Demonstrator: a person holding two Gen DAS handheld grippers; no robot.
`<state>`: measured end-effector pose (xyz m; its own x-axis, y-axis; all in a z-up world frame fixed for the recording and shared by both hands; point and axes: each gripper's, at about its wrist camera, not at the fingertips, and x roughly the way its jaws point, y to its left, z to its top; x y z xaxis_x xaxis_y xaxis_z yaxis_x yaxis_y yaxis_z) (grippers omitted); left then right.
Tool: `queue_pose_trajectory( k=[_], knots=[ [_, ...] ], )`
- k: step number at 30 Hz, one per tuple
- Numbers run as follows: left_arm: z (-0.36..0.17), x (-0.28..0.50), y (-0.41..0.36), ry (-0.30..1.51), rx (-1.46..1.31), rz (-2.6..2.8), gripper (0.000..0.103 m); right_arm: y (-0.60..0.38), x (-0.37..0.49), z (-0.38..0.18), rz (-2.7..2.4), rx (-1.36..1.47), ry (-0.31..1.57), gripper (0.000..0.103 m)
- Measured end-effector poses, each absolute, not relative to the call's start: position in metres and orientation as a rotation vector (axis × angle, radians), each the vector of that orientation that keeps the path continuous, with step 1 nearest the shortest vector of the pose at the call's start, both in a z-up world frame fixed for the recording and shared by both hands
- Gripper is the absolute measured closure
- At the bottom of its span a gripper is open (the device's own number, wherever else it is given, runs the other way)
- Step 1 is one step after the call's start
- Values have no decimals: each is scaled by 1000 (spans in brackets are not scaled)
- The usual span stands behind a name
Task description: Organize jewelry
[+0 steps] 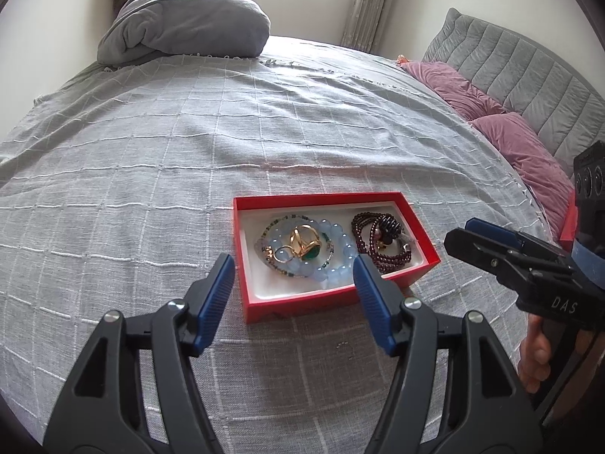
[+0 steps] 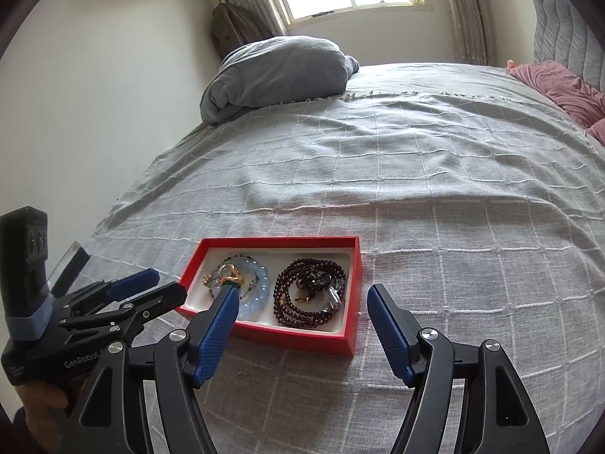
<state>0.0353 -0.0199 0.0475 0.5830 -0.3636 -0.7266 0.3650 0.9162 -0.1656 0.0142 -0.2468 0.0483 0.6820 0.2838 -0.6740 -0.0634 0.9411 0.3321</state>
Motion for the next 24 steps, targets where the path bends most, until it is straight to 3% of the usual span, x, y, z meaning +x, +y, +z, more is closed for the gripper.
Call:
queue_pose_trajectory(
  k=[18, 24],
  knots=[
    [31, 4, -23, 888, 140, -457, 37, -254, -9, 40, 220, 308, 861, 30],
    [22, 8, -21, 947, 115, -477, 37, -273, -2, 17, 207, 464, 960, 30]
  ],
)
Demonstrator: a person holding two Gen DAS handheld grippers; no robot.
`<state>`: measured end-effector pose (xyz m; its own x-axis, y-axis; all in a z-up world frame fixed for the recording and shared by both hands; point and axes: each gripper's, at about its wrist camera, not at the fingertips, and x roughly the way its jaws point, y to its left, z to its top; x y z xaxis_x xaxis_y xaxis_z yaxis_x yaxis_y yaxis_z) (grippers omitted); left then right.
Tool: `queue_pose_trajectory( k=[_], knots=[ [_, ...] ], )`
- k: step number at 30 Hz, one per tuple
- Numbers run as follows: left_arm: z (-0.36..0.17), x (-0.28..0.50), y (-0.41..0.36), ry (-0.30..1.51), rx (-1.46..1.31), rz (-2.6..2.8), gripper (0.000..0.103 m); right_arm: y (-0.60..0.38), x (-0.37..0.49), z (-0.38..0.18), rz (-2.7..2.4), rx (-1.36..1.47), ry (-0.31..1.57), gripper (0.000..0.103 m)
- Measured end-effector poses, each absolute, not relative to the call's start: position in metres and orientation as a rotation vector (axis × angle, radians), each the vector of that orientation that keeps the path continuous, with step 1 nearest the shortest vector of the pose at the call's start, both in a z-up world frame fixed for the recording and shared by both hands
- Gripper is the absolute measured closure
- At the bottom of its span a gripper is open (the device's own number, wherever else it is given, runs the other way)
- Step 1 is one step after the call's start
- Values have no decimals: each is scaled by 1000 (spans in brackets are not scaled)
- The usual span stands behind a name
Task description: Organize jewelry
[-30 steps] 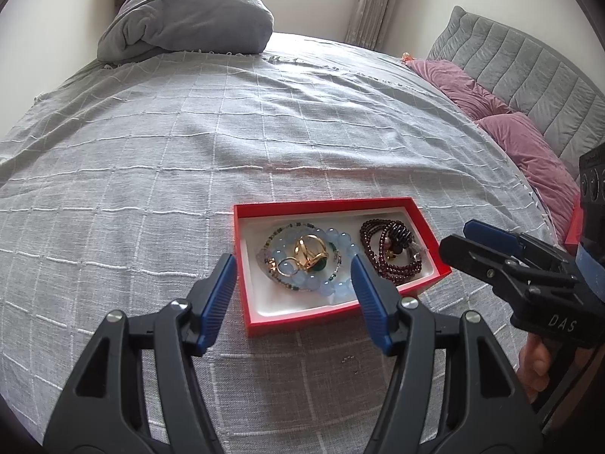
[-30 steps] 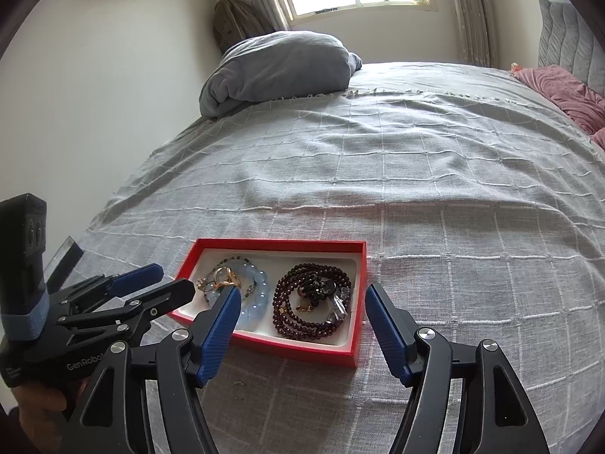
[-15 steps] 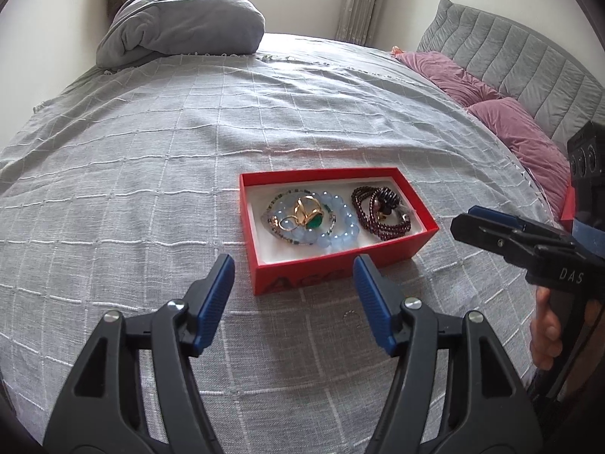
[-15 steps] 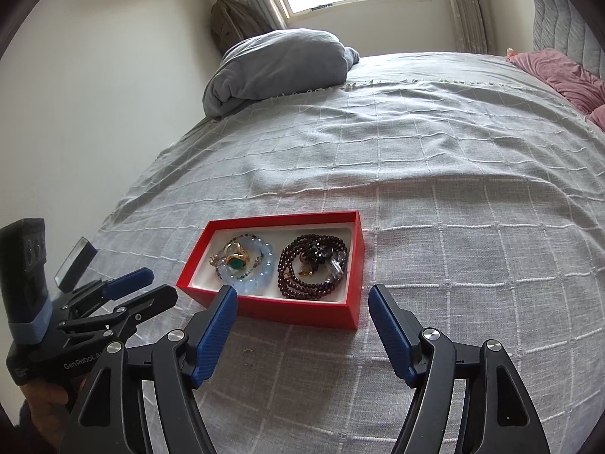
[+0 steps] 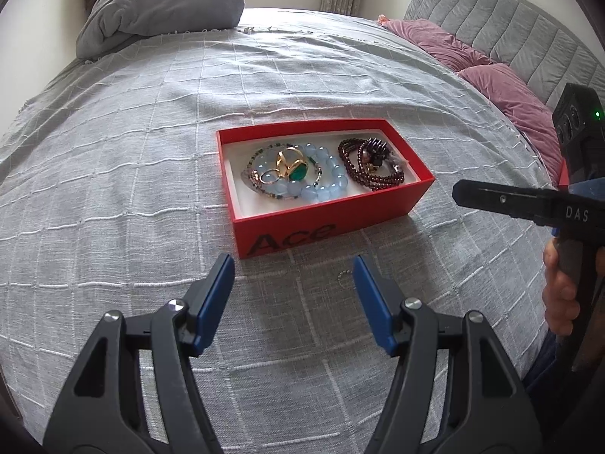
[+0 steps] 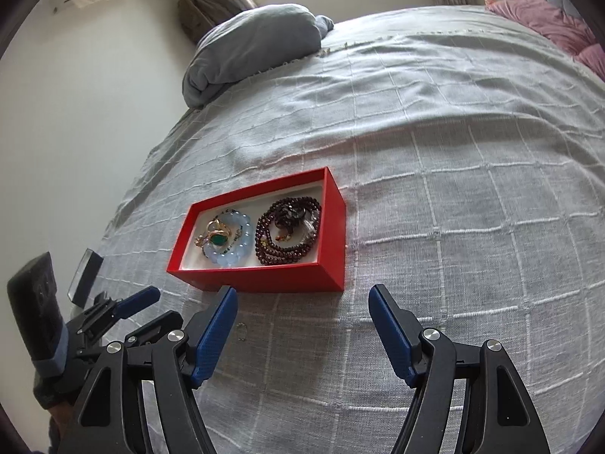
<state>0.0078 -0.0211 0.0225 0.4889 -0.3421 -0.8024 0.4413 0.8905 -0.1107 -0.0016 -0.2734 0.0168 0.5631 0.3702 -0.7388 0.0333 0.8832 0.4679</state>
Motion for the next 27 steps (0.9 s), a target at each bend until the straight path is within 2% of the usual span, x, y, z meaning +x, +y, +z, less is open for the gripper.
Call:
queue_pose_trajectory(
  k=[16, 23, 27],
  knots=[
    [-4, -7, -63, 993, 267, -554, 37, -259, 0, 4, 188, 384, 1019, 30],
    [-17, -10, -75, 1022, 316, -554, 59, -240, 1, -5, 207, 314, 1053, 31],
    [-19, -8, -76, 1026, 318, -543, 62, -233, -2, -3, 214, 274, 1046, 33]
  ],
)
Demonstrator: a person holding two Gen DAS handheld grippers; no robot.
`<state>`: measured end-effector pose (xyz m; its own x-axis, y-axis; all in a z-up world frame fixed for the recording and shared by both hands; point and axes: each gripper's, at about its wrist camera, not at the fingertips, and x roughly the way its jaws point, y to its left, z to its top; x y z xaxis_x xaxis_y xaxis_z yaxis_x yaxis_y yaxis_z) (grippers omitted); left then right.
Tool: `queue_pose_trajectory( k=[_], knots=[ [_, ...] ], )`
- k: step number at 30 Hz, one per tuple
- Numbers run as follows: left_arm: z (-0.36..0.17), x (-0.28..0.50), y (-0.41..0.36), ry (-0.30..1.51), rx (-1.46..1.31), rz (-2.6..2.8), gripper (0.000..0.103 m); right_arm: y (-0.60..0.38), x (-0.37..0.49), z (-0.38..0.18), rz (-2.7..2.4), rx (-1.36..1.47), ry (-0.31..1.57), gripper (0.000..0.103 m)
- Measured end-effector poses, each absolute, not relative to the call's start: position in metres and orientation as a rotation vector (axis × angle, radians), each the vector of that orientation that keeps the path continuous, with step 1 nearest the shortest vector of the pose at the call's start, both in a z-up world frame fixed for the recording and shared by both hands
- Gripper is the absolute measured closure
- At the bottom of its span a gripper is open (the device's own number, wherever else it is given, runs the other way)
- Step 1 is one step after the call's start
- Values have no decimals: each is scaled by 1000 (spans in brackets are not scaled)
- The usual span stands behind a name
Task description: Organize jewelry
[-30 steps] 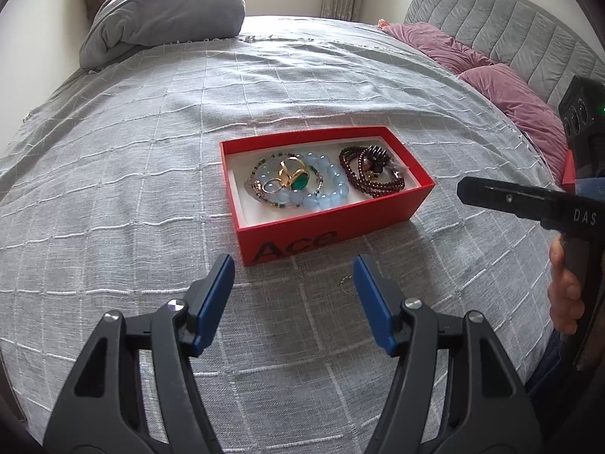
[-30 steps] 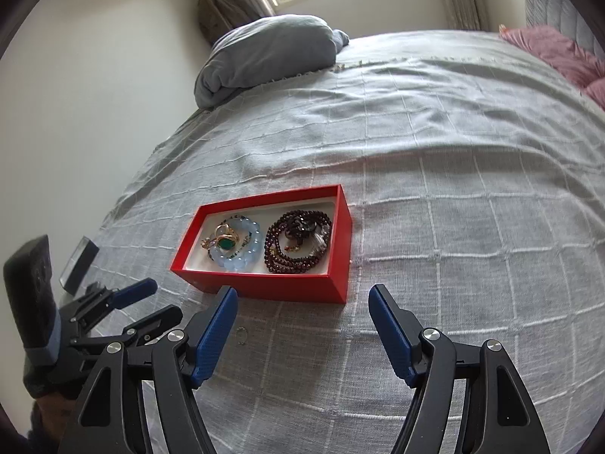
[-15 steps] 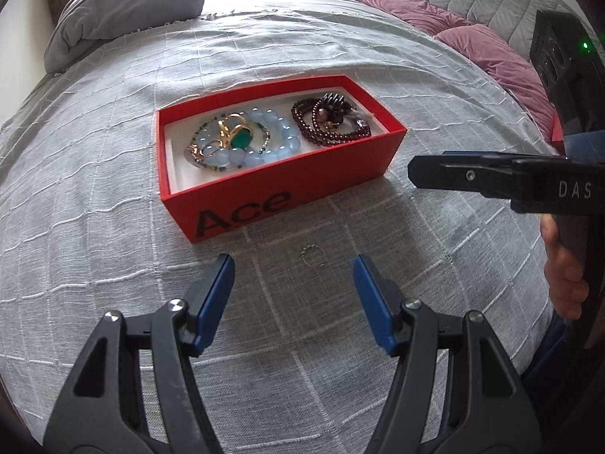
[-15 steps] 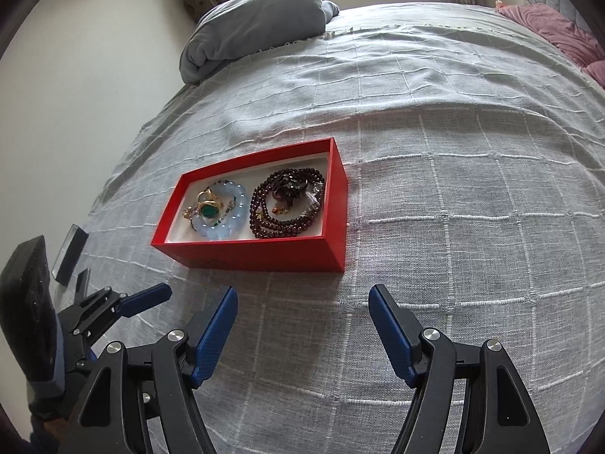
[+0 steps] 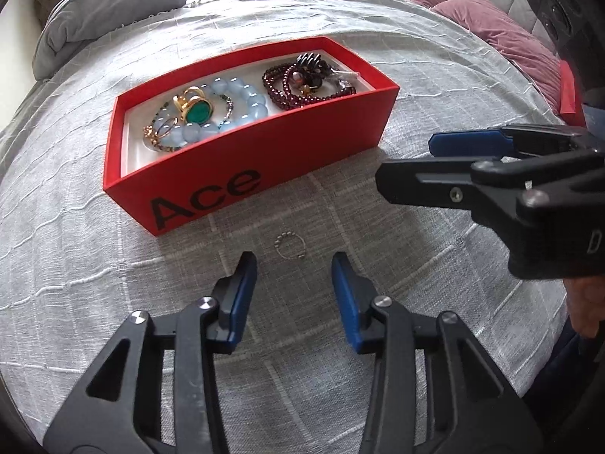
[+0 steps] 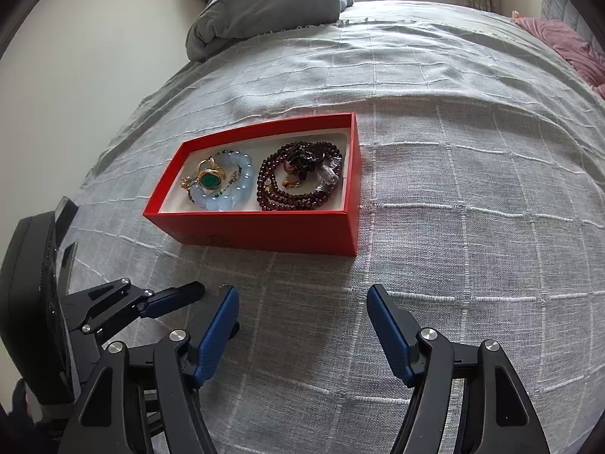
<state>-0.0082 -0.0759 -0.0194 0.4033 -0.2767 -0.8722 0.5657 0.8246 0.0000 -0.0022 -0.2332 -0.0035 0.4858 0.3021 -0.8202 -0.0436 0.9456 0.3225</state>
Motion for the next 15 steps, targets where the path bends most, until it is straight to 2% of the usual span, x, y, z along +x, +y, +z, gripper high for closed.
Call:
queue_pose_trajectory(
  k=[3, 5, 10, 12, 15],
  knots=[
    [-22, -7, -79, 1025, 322, -540, 66, -231, -2, -5, 216, 257, 1058, 46],
    [-22, -8, -81, 1021, 329, -538, 67, -229, -1, -8, 205, 232, 1072, 58],
    [-23, -8, -84, 1016, 336, -540, 73, -228, -1, -11, 200, 219, 1088, 60],
    [-23, -7, -84, 1018, 333, -541, 82, -227, -1, -11, 202, 218, 1089, 60],
    [-23, -7, -84, 1017, 332, -541, 86, -227, -1, -13, 198, 219, 1098, 60]
  ],
)
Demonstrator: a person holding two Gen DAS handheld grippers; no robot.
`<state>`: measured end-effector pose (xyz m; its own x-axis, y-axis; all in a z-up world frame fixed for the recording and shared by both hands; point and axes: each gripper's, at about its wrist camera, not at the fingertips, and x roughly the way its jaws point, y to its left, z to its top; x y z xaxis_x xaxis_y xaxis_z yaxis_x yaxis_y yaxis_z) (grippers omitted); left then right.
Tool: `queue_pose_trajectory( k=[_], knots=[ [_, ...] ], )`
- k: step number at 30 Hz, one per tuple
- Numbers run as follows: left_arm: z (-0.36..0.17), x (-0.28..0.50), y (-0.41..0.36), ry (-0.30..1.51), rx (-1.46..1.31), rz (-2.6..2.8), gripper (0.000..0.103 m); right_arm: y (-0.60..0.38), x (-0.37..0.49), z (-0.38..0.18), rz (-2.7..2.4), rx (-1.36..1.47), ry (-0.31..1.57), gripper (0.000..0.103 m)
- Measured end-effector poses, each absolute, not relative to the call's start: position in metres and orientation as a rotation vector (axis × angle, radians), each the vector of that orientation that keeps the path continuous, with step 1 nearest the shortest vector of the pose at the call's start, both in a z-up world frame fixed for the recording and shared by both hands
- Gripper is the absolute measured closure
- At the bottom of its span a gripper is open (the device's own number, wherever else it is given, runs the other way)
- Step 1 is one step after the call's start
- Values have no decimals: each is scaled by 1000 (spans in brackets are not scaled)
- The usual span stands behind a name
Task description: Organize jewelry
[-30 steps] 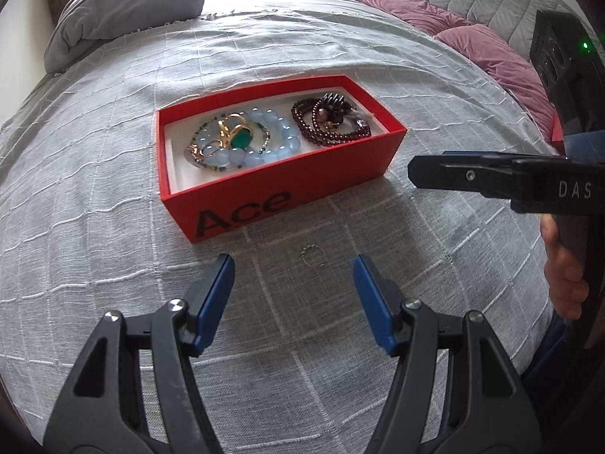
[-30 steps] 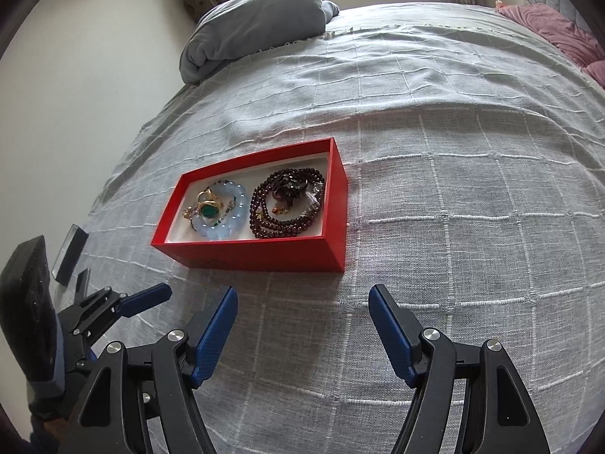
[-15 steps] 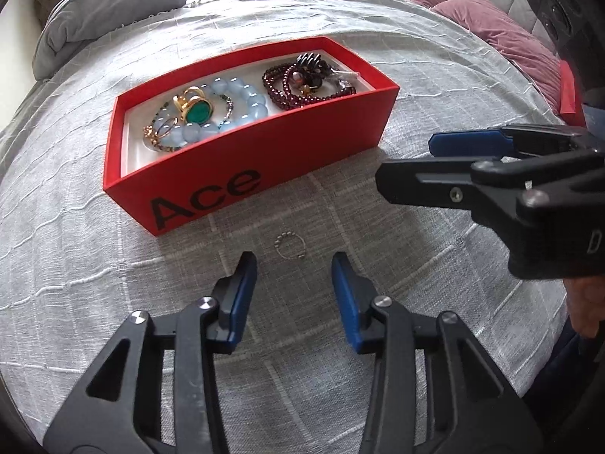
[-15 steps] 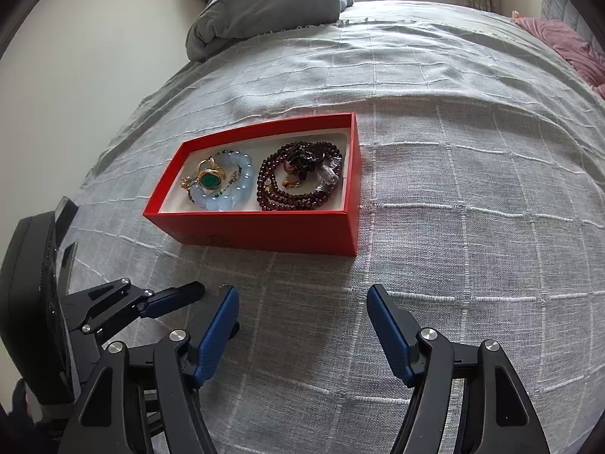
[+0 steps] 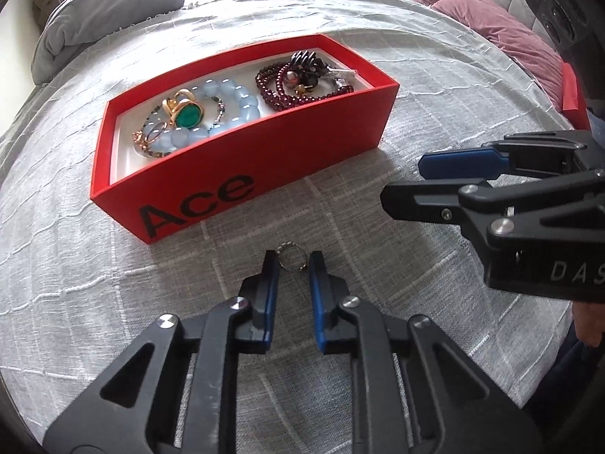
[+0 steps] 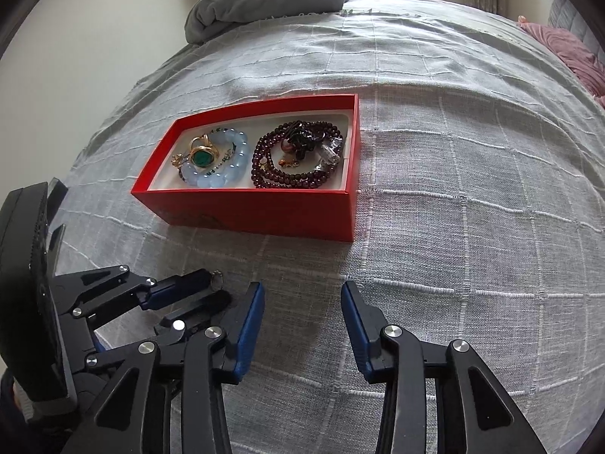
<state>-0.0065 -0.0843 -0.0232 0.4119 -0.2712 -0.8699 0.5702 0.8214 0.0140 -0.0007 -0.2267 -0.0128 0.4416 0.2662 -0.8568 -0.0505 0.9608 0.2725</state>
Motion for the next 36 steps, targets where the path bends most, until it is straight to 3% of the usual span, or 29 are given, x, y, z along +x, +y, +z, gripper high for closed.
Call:
queue_pose_trajectory(
  k=[19, 36],
  knots=[
    [-22, -6, -80, 1022, 316, -543, 103, -227, 0, -14, 199, 227, 1109, 60],
    [-4, -2, -62, 983, 271, -523, 103, -228, 1, -14, 202, 230, 1105, 60]
  ],
)
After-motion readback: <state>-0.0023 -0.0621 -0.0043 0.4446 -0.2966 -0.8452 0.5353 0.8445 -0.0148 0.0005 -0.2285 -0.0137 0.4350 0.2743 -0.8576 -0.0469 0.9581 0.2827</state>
